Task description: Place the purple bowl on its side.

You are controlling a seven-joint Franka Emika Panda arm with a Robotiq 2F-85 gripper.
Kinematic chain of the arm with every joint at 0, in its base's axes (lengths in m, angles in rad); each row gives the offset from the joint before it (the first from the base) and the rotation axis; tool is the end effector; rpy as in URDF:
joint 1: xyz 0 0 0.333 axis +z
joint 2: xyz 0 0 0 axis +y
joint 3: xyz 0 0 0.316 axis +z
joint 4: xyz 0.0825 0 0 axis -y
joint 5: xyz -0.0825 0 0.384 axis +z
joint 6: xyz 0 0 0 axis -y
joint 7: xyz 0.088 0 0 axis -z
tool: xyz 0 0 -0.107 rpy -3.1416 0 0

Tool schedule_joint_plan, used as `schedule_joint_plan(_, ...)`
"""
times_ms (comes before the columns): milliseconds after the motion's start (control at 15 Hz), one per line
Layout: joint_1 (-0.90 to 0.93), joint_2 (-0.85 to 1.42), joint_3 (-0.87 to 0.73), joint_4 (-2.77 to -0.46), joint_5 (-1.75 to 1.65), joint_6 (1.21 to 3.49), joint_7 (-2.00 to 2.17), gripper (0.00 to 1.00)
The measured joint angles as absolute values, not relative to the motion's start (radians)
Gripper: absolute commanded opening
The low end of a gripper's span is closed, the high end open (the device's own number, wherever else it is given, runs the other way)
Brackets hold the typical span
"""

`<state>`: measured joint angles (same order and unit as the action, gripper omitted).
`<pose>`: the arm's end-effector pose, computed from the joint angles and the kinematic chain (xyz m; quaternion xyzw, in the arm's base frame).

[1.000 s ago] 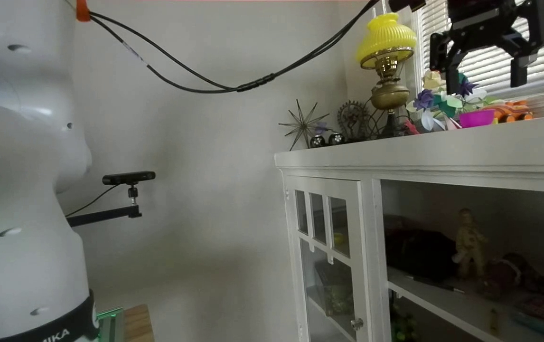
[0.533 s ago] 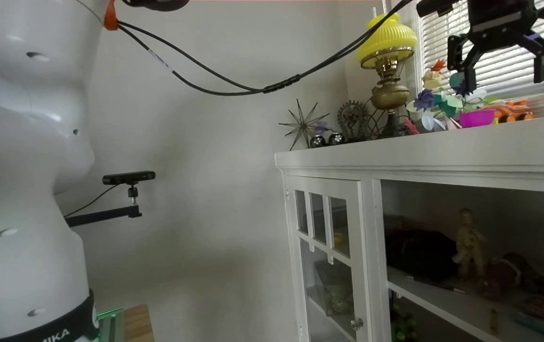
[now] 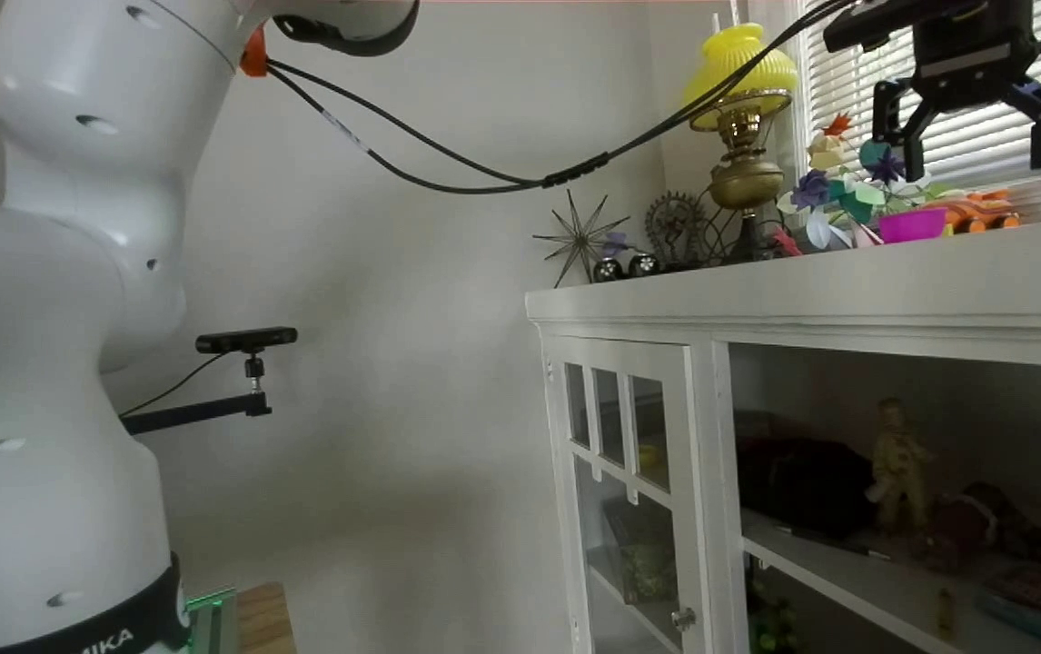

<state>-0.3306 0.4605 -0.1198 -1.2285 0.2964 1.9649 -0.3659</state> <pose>0.6638 -0.2777 0.5406 -0.9810 0.0690 -0.1730 0.0534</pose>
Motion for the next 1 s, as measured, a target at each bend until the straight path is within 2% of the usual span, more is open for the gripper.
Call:
schedule_joint_plan(67, -0.333, 0.476, -0.113, -1.21, 0.296, 1.958, -0.361, 0.92)
schedule_joint_plan(200, -0.337, 0.505, -0.101, -1.176, 0.296, 1.946, -0.354, 0.71)
schedule_joint_plan(467, -0.34, 0.551, -0.086, -1.119, 0.296, 1.925, -0.345, 0.41)
schedule_joint_plan(933, -0.34, 0.594, -0.082, -1.06, 0.296, 1.908, -0.341, 0.0)
schedule_joint_plan(1000, -0.34, 0.598, -0.082, -1.055, 0.296, 1.907, -0.341, 0.0)
